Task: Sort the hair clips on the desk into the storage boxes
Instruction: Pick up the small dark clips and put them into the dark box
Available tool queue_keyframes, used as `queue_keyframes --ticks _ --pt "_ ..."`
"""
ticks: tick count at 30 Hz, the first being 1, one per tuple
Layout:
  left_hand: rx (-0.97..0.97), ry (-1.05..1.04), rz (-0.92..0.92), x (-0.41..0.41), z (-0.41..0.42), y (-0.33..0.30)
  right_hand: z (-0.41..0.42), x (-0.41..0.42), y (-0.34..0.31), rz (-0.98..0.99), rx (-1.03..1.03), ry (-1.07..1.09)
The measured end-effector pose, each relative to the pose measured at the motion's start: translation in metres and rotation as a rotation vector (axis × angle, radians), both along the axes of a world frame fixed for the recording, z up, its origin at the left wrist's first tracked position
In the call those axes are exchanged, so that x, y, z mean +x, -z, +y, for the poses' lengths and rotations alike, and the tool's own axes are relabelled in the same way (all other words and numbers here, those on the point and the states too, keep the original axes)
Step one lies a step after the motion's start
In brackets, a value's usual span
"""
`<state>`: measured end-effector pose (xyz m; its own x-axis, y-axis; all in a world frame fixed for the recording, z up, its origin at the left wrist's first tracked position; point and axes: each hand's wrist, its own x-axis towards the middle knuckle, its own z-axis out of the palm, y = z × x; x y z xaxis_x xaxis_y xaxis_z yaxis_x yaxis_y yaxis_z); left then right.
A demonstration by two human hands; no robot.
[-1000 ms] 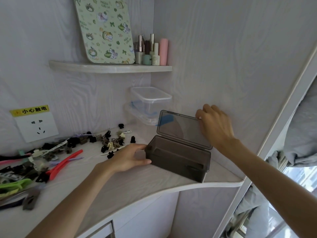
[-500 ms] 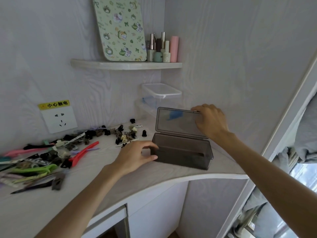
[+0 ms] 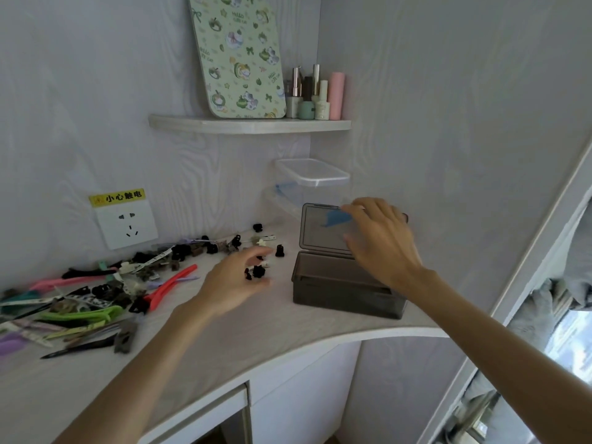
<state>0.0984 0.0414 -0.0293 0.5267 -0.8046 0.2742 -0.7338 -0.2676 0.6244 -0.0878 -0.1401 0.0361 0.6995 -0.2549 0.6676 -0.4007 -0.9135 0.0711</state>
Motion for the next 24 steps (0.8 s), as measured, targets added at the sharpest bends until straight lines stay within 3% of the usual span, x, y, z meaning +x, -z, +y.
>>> queue_keyframes --ticks 2,6,16,24 --pt "0.050 -0.095 -0.082 0.010 0.004 0.003 0.018 0.010 -0.003 -0.016 -0.021 -0.086" --pt "0.155 -0.174 -0.178 0.011 0.005 0.013 0.048 0.047 -0.002 0.229 0.256 -0.236" --pt "0.089 -0.302 -0.211 0.032 0.014 0.027 0.063 0.148 0.019 0.909 0.370 0.109" --pt "-0.132 -0.353 -0.160 0.048 0.016 0.019 0.065 0.146 0.022 0.738 0.436 0.115"
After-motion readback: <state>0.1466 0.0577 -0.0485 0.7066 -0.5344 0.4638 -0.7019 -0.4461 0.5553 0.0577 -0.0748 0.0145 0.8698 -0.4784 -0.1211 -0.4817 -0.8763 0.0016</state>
